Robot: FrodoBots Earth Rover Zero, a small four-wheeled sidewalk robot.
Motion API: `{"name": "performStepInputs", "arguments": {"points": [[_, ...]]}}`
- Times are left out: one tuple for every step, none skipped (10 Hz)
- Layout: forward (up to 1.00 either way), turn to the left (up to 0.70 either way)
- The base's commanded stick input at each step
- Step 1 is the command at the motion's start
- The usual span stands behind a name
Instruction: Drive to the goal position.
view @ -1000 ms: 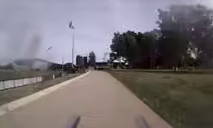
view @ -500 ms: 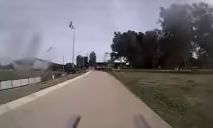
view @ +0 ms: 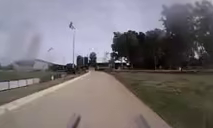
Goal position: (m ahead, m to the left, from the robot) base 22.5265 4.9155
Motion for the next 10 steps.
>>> {"name": "performStepInputs", "arguments": {"points": [[1.0,0.0],[1.0,0.0],[1.0,0.0],[1.0,0.0],[1.0,0.0],[1.0,0.0],[1.0,0.0],[1.0,0.0],[1.0,0.0],[1.0,0.0]]}}
